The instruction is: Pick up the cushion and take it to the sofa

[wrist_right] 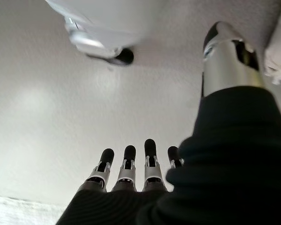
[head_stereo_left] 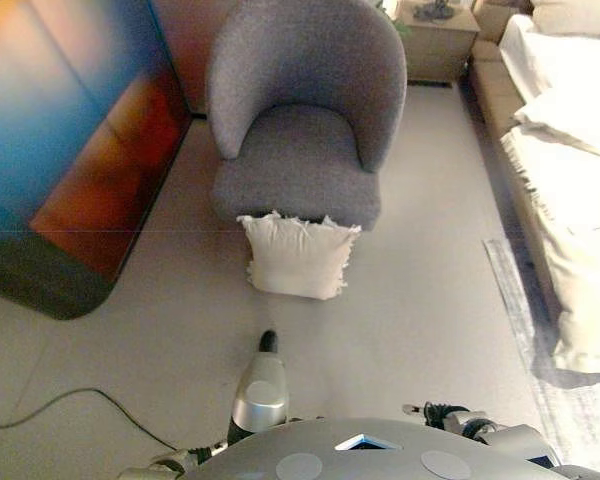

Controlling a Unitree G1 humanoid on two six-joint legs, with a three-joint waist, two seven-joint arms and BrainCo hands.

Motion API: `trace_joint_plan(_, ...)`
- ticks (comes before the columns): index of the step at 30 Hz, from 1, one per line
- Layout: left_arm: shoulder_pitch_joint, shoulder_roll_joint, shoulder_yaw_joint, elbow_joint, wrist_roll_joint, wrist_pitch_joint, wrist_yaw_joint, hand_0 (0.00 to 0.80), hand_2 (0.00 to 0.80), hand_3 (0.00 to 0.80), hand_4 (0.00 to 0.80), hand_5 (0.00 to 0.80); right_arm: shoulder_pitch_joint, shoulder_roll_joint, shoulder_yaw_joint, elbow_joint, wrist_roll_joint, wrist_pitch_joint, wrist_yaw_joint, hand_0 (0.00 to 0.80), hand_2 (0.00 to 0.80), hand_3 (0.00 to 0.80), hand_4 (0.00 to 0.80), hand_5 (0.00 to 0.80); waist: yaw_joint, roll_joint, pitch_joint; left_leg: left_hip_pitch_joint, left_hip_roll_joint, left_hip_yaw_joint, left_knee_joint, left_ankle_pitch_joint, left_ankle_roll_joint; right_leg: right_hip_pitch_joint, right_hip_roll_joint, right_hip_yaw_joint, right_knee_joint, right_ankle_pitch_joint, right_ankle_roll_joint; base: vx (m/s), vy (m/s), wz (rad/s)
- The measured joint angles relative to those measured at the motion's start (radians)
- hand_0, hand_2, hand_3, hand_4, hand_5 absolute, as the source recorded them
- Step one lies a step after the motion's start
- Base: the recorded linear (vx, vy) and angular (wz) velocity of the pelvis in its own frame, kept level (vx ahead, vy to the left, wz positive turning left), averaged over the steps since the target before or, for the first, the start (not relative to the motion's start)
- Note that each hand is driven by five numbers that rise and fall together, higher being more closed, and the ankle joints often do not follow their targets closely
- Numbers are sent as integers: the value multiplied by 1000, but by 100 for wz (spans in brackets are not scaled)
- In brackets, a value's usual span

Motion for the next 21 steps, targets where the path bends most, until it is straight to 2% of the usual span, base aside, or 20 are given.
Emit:
trace_joint_plan(1, -1, 3, 20, -3, 0, -2, -1, 0, 0, 0, 0, 0, 10, 4, -11, 9, -3, -1, 1, 0, 0, 0, 0, 0, 1, -17, -9, 14, -38, 9, 28, 36, 11, 20, -44, -1, -1, 0, 25, 501, 180, -41)
trace_joint_plan(2, 0, 6, 30, -15, 0, -5, -3, 0, 0, 0, 0, 0, -7, 12, -18, 6, -10, -10, 3, 0, 0, 0, 0, 0, -2, -34, -2, 28, -53, 20, 59, 34, 30, 12, -64, -19, 43, 23, 68, 481, 154, -48)
trace_joint_plan(3, -11, 13, 36, -23, 0, -5, -5, 0, 0, 0, 0, 0, -16, 20, -15, -4, -21, -21, 4, 0, 0, 0, 0, 0, -2, -34, -1, 30, -32, 10, 104, -2, 39, -5, -57, -40, 80, 97, 127, 489, 146, -50)
trace_joint_plan(4, -33, 31, 35, -19, 1, -6, -10, 0, 0, 0, 0, 0, -30, 38, -9, -5, -21, -32, 5, 0, 0, 0, 0, 0, 3, -25, -2, -3, -24, 15, 202, -50, 56, -8, -44, -44, 108, 178, 128, 516, 156, -38)
trace_joint_plan(5, -60, 44, 17, -19, 2, -7, -12, 0, 0, 0, 0, 0, -32, 46, -5, -8, -20, -38, 5, 0, 0, 0, 0, 0, -4, -38, -15, 0, -52, 33, 206, -99, 101, -44, -48, -57, 197, 207, 151, 490, 149, -24)
trace_joint_plan(6, -74, 47, 9, -20, 7, -6, -18, 0, 0, 0, 0, 0, -8, 37, -2, -28, -19, -44, -4, 0, 0, 0, 0, 0, -17, -36, -30, 36, -77, 9, 146, -110, 104, -103, -51, -84, 346, 242, 152, 457, 121, 2)
trace_joint_plan(7, -81, 61, 8, -26, 12, -9, -19, 0, 0, 0, 0, 0, 15, 39, 1, -57, -17, -51, -9, 0, 0, 0, 0, 0, -31, -54, -44, 60, -96, -1, 108, -103, 115, -167, -65, -95, 471, 294, 132, 408, 76, 25)
trace_joint_plan(8, -100, 74, 8, -23, 18, -10, -19, 0, 0, 0, 0, 0, 23, 40, 1, -87, -16, -59, -11, 0, 0, 0, 0, 0, -45, -62, -50, 102, -110, -1, 65, -92, 121, -210, -74, -98, 549, 293, 131, 366, 32, 24)
trace_joint_plan(9, -112, 85, -8, -25, 19, -10, -19, 0, 0, 0, 0, 0, 24, 38, 4, -94, -16, -62, -8, 0, 0, 0, 0, 0, -58, -57, -55, 150, -117, 7, 14, -86, 135, -261, -79, -120, 574, 267, 130, 319, -11, 11)
trace_joint_plan(10, -120, 90, -15, -27, 19, -9, -18, 0, 0, 0, 0, 0, 25, 33, 15, -100, -18, -70, -7, 0, 0, 0, 0, 0, -63, -41, -64, 179, -114, 7, -40, -76, 152, -311, -91, -159, 558, 224, 125, 279, -29, -6)
trace_joint_plan(11, -127, 90, -15, -28, 18, -8, -17, 0, 0, 0, 0, 0, 25, 30, 23, -101, -20, -73, -7, 0, 0, 0, 0, 0, -72, -28, -71, 205, -113, 7, -73, -68, 158, -354, -93, -193, 515, 213, 125, 237, -47, -5)
trace_joint_plan(13, -134, 89, -29, -32, 17, -2, -15, 0, 0, 0, 0, 0, 16, 18, 46, -114, -20, -77, -10, 0, 0, 0, 0, 0, -103, 1, -81, 244, -110, 12, -137, -60, 167, -429, -110, -291, 354, 210, 118, 157, -103, -3)
trace_joint_plan(14, -136, 84, -31, -30, 17, 4, -11, 0, 0, 0, 0, 0, 15, 5, 56, -132, -20, -79, -10, 0, 0, 0, 0, 0, -123, 10, -81, 262, -107, 8, -154, -58, 167, -461, -112, -315, 270, 223, 117, 124, -147, 8)
trace_joint_plan(17, -129, 79, -31, -26, -23, 13, -1, 0, 0, 0, 0, 0, 13, 3, 54, -166, -16, -94, -16, 0, 0, 0, 0, 0, -166, 11, -80, 282, -108, 32, -183, -58, 158, -504, -125, -318, 79, 330, 133, 206, -158, 39)
trace_joint_plan(18, -129, 73, -31, -28, -40, 13, 0, 0, 0, 0, 0, 0, 15, 6, 54, -170, -17, -95, -14, 0, 0, 0, 0, 0, -172, -1, -82, 297, -107, 32, -193, -62, 152, -504, -131, -315, 40, 378, 132, 274, -145, 49)
trace_joint_plan(20, -109, 74, -31, -34, -50, 14, 5, 0, 0, 0, 0, 0, 26, 14, 54, -164, -21, -93, -7, 0, 0, 0, 0, 0, -167, -34, -81, 331, -111, 24, -195, -79, 117, -456, -131, -310, -48, 453, 124, 272, -157, 20)
trace_joint_plan(21, -90, 82, -30, -36, -55, 14, 10, 0, 0, 0, 0, 0, 29, 22, 54, -159, -25, -92, -4, 0, 0, 0, 0, 0, -167, -60, -86, 343, -118, 12, -195, -94, 97, -420, -130, -309, -90, 494, 106, 216, -176, 23)
